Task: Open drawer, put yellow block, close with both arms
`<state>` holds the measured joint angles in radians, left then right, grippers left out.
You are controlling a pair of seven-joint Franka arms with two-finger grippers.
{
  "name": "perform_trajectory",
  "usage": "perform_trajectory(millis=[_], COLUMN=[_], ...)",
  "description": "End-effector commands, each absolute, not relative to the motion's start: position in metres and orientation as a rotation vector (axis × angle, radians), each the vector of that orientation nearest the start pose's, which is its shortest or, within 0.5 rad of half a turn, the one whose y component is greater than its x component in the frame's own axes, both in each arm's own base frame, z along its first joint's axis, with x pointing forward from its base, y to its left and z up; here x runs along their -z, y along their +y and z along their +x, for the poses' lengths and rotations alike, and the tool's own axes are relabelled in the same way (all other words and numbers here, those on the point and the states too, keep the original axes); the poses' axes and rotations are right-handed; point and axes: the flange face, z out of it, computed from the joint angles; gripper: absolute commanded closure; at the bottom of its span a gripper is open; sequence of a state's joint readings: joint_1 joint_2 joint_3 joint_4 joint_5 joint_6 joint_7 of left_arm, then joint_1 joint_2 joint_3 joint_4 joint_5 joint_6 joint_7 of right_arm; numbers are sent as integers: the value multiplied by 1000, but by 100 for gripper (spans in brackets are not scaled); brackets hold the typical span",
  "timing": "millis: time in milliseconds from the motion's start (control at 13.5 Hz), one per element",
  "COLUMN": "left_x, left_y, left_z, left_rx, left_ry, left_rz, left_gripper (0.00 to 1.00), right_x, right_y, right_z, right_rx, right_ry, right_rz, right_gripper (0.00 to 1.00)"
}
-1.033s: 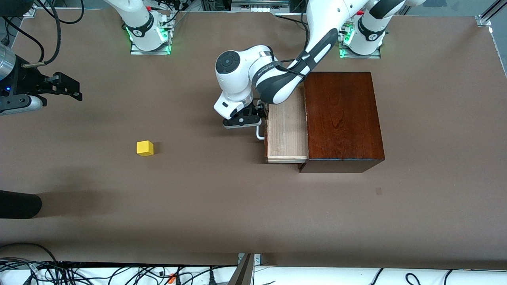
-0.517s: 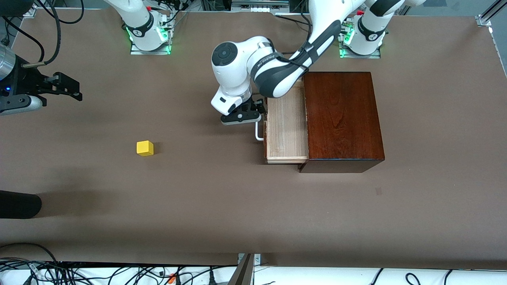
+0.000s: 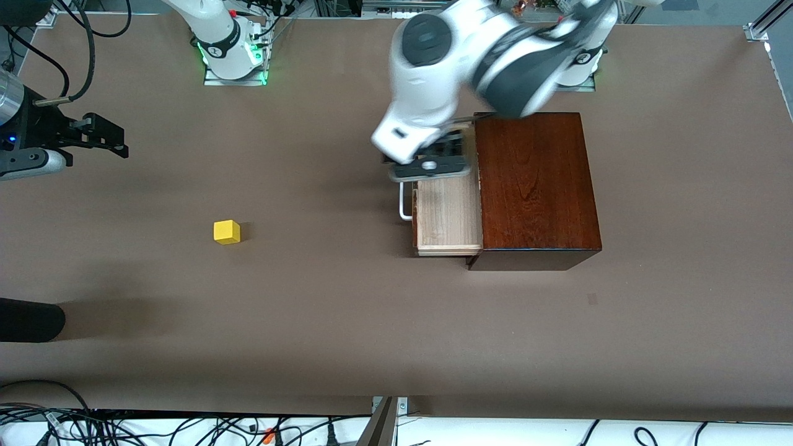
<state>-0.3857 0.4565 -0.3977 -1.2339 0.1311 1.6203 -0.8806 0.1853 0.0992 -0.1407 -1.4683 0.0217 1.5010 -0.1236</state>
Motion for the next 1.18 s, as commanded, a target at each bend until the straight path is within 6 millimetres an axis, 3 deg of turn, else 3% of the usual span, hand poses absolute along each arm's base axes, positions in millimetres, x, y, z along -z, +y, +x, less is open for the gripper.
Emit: perform_trajectory(millis=[0,221,369,590,738,960,1107], left_x=[-558,-584,-593,-601,-603,-608,-612], left_y=[-372,-312,-284,-226,-194,-130,-102], left_z=[523,530,534,551,555,549,551], left_rx=[-105,-113,-97,-116,-120,-120,-111], left_ry=[-158,-144,-180,-140,-94,21,36], left_rz=[-3134,-3166,-3167,-3176,-3178,-3184,-3185], left_gripper=[0,0,0,0,0,0,0], right_x=[-618,-605,-599,-559,-525,-511,-484], right_y=[30,27,23,24,8,12,14], right_z=[582,595,597,611,623,628,629], right_rx=[-67,-36,-56,-172,-254,-263,-233], right_ry=[-281,-264,-250,-255,-203,-353,-388], right_rz=[-3136,-3130,-3131,-3140,-3127,-3105,-3072], right_gripper=[0,0,0,0,0,0,0])
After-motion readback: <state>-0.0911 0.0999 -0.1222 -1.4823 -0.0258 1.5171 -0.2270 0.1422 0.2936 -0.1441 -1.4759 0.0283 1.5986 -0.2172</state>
